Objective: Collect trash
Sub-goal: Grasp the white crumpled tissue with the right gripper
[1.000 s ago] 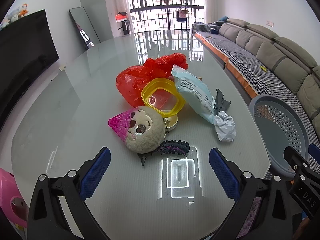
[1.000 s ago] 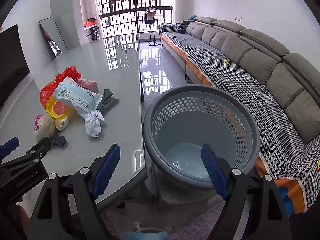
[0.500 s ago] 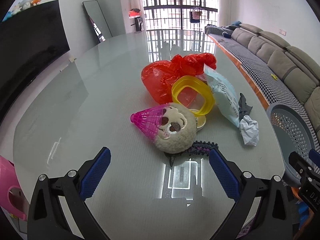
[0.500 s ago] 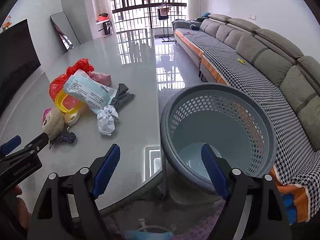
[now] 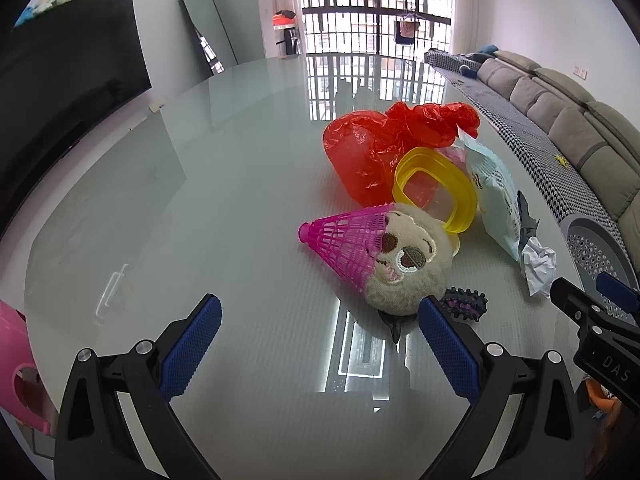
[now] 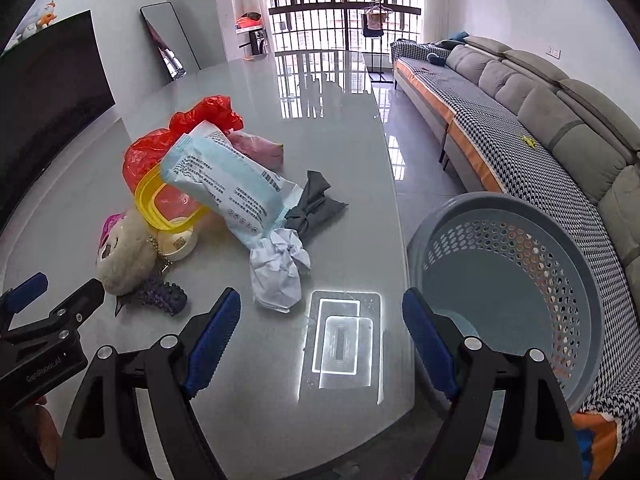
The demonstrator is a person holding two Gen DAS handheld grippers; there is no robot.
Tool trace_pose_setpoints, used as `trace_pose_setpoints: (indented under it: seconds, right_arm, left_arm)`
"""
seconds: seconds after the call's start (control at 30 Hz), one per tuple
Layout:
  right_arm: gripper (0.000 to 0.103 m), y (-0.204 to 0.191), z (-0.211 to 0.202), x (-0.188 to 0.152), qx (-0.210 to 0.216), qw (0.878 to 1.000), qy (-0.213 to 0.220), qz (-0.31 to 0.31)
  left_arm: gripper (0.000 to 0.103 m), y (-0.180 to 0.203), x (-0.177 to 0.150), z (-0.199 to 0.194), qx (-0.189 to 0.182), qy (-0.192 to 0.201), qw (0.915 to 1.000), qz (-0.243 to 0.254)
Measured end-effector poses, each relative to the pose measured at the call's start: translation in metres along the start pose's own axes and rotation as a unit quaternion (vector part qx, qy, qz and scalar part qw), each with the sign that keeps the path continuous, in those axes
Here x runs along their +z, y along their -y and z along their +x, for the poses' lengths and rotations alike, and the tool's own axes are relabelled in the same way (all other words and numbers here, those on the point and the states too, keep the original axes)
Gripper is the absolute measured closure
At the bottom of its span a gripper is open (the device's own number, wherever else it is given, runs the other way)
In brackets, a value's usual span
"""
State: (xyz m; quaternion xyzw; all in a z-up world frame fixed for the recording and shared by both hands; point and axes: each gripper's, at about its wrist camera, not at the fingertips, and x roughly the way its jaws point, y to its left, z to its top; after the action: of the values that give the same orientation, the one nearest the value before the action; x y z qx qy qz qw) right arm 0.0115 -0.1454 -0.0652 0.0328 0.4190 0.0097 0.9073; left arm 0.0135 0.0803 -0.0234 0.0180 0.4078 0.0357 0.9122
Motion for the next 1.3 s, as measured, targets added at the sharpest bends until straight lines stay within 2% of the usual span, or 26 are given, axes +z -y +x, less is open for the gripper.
trace_pose_setpoints:
  seconds: [0.4,0.47,0.57,0.73,0.77,0.97,1.3]
  right_arm:
    - [0.025,-0.019,0.023,0.013,-0.003,1.000,-0.011,-0.012]
    - [0.029,-0.019,0.025,0.014,-0.003,1.000,-0.012,-0.013]
    - [0.041,-0.021,0.029,0.015,-0.002,1.000,-0.018,-0.016]
    - [0.066,-0.020,0.032,0.015,0.010,1.000,-0.022,-0.018]
    - [0.067,-0.019,0.031,0.015,0.011,0.999,-0.023,-0.018]
    - [0.069,-0.014,0.018,0.008,0.017,1.000,-0.015,-0.014]
    - [0.069,0.000,-0.008,-0.008,0.018,1.000,-0.003,0.002]
  left_arm:
    - [0.006,-0.010,0.005,0.005,-0.014,-0.001,0.9999,-0.002]
    - [0.006,-0.014,0.006,0.006,-0.016,-0.001,0.9999,-0.004]
    - [0.006,-0.016,0.006,0.005,-0.017,0.000,0.9998,-0.008]
    - [0.006,-0.019,0.005,0.004,-0.019,0.003,0.9997,-0.015]
    - [0.006,-0.019,0.005,0.003,-0.020,0.002,0.9997,-0.015]
    - [0.006,-0.013,0.006,0.004,-0.022,0.000,0.9997,-0.010]
    - [0.006,0.015,-0.003,0.010,-0.052,-0.017,0.9985,-0.001]
